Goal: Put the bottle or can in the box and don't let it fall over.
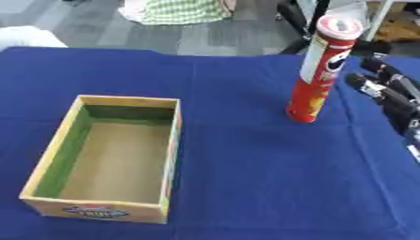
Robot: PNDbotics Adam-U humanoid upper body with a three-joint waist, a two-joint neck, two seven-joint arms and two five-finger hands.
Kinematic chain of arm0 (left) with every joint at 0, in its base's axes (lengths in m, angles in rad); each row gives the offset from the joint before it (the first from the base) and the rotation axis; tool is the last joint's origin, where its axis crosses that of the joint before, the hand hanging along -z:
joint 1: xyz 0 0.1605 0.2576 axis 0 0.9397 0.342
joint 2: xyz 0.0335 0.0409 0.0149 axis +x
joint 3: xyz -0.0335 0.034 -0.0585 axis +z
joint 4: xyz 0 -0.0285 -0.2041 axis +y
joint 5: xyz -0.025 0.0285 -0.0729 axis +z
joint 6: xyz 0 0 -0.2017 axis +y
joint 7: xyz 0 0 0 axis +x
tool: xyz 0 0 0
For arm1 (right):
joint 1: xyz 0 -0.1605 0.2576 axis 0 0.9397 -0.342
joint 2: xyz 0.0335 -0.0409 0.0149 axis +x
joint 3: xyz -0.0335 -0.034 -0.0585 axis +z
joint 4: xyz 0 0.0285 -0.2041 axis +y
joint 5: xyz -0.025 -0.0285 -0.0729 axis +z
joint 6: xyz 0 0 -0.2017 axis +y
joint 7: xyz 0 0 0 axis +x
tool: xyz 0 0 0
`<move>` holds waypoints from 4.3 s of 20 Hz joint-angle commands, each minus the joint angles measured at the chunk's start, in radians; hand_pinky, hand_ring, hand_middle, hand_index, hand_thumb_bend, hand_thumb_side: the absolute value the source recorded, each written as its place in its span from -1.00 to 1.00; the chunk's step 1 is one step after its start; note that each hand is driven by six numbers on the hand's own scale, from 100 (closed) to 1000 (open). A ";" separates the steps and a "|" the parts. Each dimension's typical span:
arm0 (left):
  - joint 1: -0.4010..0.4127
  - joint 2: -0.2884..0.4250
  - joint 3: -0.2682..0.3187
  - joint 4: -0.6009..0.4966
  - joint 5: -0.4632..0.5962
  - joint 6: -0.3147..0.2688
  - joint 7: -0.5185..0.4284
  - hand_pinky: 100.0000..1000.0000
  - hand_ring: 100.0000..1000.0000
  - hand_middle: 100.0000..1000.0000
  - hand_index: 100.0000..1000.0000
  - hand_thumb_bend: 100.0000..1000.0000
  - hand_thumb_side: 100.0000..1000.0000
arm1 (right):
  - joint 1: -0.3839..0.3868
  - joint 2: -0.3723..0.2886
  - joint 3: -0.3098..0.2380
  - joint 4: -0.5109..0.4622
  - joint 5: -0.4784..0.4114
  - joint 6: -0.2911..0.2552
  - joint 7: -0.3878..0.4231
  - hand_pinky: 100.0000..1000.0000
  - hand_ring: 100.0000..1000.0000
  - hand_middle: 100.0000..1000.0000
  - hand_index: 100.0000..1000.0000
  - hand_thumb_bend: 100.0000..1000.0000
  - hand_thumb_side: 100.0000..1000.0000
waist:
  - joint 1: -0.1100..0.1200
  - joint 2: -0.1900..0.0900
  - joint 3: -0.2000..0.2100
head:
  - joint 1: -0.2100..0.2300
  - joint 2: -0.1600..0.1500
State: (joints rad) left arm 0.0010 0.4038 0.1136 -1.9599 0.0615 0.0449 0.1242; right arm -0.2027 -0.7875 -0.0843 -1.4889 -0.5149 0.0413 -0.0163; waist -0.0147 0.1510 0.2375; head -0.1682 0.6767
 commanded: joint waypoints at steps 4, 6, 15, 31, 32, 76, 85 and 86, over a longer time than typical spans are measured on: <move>-0.008 0.014 -0.001 -0.011 -0.008 0.000 -0.004 0.92 0.60 0.62 0.62 -1.00 0.24 | -0.023 -0.031 -0.004 0.002 0.014 -0.007 -0.001 0.92 1.00 1.00 0.95 1.00 -0.11 | -0.003 0.002 0.000 | 0.001 -0.020; -0.009 0.013 -0.001 -0.011 -0.009 0.000 -0.004 0.92 0.60 0.62 0.62 -1.00 0.24 | -0.028 -0.030 -0.004 0.003 0.018 -0.008 -0.003 0.92 1.00 1.00 0.95 1.00 -0.12 | -0.003 0.006 -0.001 | 0.002 -0.024; -0.016 0.008 -0.002 -0.012 -0.014 0.000 -0.006 0.92 0.60 0.62 0.62 -1.00 0.25 | -0.052 -0.025 -0.002 0.008 0.013 -0.019 0.003 0.92 1.00 1.00 0.93 1.00 -0.08 | -0.003 0.029 -0.001 | 0.001 -0.050; -0.031 -0.001 -0.004 -0.017 -0.020 0.001 -0.008 0.92 0.59 0.62 0.62 -1.00 0.26 | -0.070 -0.031 -0.006 0.008 0.009 -0.026 -0.007 0.93 1.00 1.00 0.94 1.00 -0.06 | -0.003 0.067 0.002 | -0.004 -0.093; -0.032 -0.002 -0.005 -0.017 -0.020 0.001 -0.008 0.92 0.59 0.62 0.62 -1.00 0.26 | -0.071 -0.032 -0.006 0.007 0.010 -0.026 -0.008 0.93 1.00 1.00 0.94 1.00 -0.06 | -0.003 0.068 0.002 | -0.005 -0.093; -0.054 -0.018 -0.010 -0.022 -0.028 0.004 -0.016 0.93 0.59 0.63 0.62 -1.00 0.28 | -0.134 -0.057 -0.006 0.016 0.010 -0.029 0.011 0.94 1.00 1.00 0.96 1.00 0.00 | -0.009 0.122 0.019 | -0.012 -0.149; -0.060 -0.021 -0.011 -0.024 -0.032 0.004 -0.017 0.94 0.59 0.63 0.62 -1.00 0.28 | -0.148 -0.062 -0.008 0.013 0.009 -0.027 0.005 0.94 1.00 1.00 0.95 1.00 0.00 | -0.013 0.139 0.026 | -0.023 -0.160; -0.060 -0.021 -0.011 -0.024 -0.033 0.004 -0.017 0.94 0.59 0.63 0.62 -1.00 0.28 | -0.149 -0.062 -0.008 0.013 0.009 -0.027 0.004 0.94 1.00 1.00 0.95 1.00 0.00 | -0.014 0.141 0.027 | -0.023 -0.160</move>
State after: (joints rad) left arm -0.0531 0.3685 0.1014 -1.9663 0.0334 0.0495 0.1103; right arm -0.3381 -0.8055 -0.0793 -1.4688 -0.5055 0.0132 -0.0082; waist -0.0292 0.3033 0.2631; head -0.1878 0.5312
